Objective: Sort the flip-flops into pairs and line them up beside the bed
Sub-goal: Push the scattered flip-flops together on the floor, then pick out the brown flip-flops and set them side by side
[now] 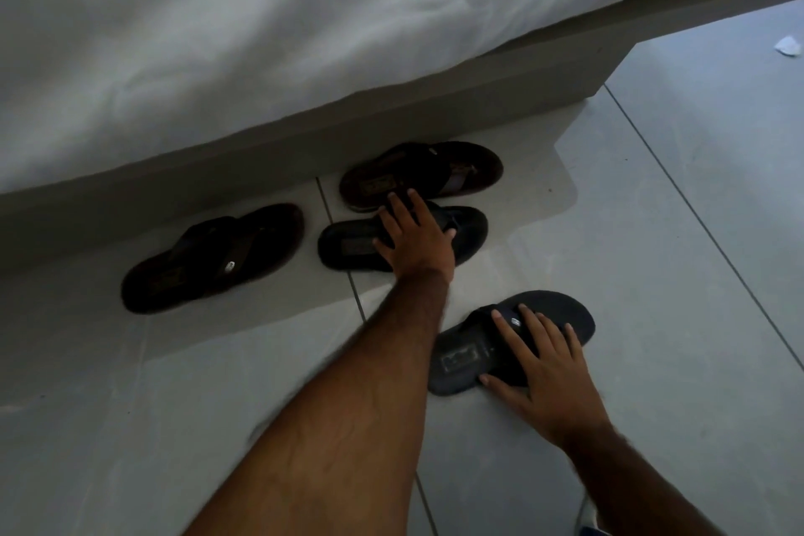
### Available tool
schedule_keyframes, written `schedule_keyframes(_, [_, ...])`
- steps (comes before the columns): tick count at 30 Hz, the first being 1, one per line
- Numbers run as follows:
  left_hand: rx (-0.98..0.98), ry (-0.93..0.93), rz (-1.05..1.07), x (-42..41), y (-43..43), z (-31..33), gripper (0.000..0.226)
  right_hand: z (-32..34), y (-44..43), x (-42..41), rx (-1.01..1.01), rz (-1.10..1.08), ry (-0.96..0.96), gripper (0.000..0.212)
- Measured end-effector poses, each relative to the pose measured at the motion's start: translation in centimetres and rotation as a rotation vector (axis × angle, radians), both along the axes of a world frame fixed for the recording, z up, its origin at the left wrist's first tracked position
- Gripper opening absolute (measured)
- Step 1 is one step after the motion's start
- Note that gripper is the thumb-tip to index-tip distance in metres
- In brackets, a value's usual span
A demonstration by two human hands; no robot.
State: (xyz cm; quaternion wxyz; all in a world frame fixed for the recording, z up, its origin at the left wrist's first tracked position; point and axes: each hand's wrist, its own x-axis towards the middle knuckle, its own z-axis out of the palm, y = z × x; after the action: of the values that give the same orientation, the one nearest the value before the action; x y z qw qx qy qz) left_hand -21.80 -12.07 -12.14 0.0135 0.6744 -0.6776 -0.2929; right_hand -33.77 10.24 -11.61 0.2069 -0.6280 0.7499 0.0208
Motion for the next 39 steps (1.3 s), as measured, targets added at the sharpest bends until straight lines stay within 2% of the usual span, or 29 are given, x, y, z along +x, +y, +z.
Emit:
schedule_keyframes(6, [-0.29, -0.064, -0.09, 5.4, 1.9, 0.7, 0.076, 0.7, -0.6, 3.4, 0.007, 0.051, -0.008, 0.088])
schedule_keyframes(10, [-0.359, -0.111, 0.046, 12.1, 1.3, 0.2, 0.068, 1.0, -1.3, 6.7, 0.027, 0.152, -0.029, 0.089])
schedule_keyframes(14, [-0.357, -0.193, 0.199, 20.5, -0.4, -0.1, 0.069, 1.1, -2.4, 10.1, 0.031, 0.221, -0.099, 0.093])
schedule_keyframes(17, [-0.269, -0.226, 0.184, 24.6, -1.2, -0.1, 0.068, 1.1, -3.7, 12.6, 0.051, 0.243, -0.114, 0.096])
schedule_keyframes(22, [-0.239, -0.128, 0.186, 27.8, -1.8, -0.5, 0.058, 1.2, -6.3, 16.3, 0.111, 0.266, -0.097, 0.089])
schedule_keyframes(27, [-0.259, -0.001, 0.233, 30.7, -1.6, -0.9, 0.044, 1.0, -8.7, 19.3, 0.136, 0.196, -0.071, 0.069])
schedule_keyframes(33, [-0.27, -0.002, 0.253, 35.2, -1.0, -0.5, 0.041, 1.0, -11.5, 21.9, 0.217, 0.06, -0.072, 0.035])
schedule_keyframes(39, [-0.291, 0.06, 0.276, 38.7, 1.6, -0.2, 0.054, 1.0, -13.0, 23.9, 0.137, -0.182, -0.191, 0.044])
